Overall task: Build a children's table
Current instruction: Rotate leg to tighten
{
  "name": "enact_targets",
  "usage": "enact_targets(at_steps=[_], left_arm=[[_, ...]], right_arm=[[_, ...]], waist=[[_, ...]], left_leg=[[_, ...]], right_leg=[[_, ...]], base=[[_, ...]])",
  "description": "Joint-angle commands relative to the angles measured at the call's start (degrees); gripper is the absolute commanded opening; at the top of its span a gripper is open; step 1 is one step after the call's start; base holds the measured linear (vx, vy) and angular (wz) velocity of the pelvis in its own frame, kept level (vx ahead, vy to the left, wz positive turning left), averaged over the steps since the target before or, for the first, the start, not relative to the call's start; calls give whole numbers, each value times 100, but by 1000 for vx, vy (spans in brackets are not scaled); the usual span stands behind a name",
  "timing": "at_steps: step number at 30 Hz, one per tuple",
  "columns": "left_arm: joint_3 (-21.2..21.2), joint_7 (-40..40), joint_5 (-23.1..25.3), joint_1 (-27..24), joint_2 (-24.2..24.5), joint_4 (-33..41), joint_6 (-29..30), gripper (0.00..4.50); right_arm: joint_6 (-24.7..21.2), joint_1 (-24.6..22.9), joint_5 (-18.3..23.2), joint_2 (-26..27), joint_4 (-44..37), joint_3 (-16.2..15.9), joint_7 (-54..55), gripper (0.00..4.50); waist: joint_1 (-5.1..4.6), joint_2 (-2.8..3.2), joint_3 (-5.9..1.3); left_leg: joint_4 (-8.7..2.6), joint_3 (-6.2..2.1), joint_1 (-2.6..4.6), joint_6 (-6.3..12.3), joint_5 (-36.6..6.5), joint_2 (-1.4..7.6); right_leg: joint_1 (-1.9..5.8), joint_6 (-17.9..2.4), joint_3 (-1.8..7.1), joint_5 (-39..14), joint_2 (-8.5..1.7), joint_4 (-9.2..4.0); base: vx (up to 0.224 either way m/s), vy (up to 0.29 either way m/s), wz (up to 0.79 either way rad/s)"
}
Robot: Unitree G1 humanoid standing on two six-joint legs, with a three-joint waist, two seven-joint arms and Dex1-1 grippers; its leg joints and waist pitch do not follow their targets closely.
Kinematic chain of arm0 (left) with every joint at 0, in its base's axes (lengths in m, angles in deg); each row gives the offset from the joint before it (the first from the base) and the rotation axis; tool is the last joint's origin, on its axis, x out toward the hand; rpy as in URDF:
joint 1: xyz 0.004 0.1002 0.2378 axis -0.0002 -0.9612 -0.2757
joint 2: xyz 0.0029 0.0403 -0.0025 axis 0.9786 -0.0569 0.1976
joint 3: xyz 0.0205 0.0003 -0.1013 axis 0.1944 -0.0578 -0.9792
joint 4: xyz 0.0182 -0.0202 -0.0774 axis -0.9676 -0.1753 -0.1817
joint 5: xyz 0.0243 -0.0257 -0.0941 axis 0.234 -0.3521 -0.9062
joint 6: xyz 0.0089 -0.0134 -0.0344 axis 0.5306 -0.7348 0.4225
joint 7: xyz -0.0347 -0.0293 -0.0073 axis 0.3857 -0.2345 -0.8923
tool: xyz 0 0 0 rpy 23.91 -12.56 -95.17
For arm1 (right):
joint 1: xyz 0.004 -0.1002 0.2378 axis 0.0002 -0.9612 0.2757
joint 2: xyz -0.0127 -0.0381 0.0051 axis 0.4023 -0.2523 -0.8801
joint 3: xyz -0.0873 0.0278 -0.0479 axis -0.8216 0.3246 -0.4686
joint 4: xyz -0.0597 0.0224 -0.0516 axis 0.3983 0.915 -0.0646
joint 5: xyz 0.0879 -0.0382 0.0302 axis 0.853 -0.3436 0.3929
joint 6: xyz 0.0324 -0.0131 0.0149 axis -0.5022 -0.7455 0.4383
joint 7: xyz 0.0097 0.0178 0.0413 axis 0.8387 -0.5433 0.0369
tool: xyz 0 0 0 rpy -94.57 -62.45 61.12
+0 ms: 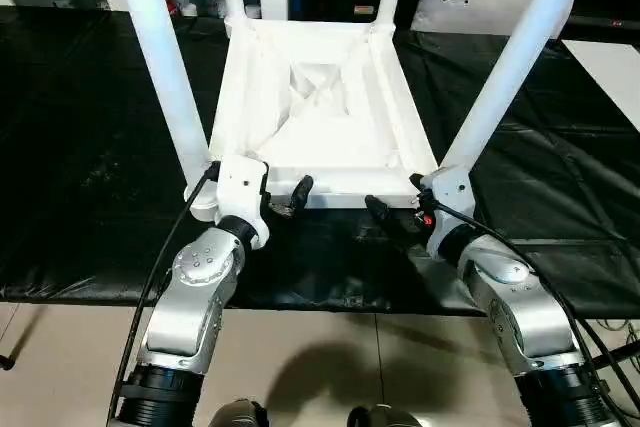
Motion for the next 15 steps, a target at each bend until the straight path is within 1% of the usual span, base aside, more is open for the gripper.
enact_targets(at_steps=[1,5,9,11,13,15], left_arm=[[58,63,-15,-33,3,136,-23,448],[73,69,-15,-40,5,140,-19,448],[92,75,-13,-54,9,153,-12,448],[95,74,-13,-60,6,155,-10,448],[95,74,-11,-67,2,160,-8,448],[96,74,-11,-71,0,162,-7,448]], right_arm=[[-56,-7,28,-39,-58,26,-42,450],[-62,-14,36,-39,-55,23,-51,450],[-72,-22,45,-42,-59,21,-68,450],[-79,-24,49,-43,-59,20,-76,450],[-83,-28,48,-46,-63,18,-83,450],[-84,-30,48,-47,-62,17,-90,450]], waist=[[8,-2,-308],[8,5,-316],[7,-5,-317],[9,0,-317],[6,-16,-321],[8,-13,-320]], left_leg=[[-496,-147,99,275,-1033,471],[-496,-149,98,276,-1019,476],[-492,-144,94,303,-973,474],[-491,-143,94,306,-975,474],[-487,-140,98,311,-971,474],[-487,-142,91,330,-910,475]], right_leg=[[232,-1192,299,-818,-510,-428],[235,-1197,298,-826,-509,-427],[240,-1218,298,-745,-511,-419],[241,-1222,299,-761,-511,-420],[241,-1215,299,-777,-512,-421],[245,-1222,297,-737,-511,-412]], base=[[0,0,0],[0,0,0],[0,0,0],[0,0,0],[0,0,0],[0,0,0]])
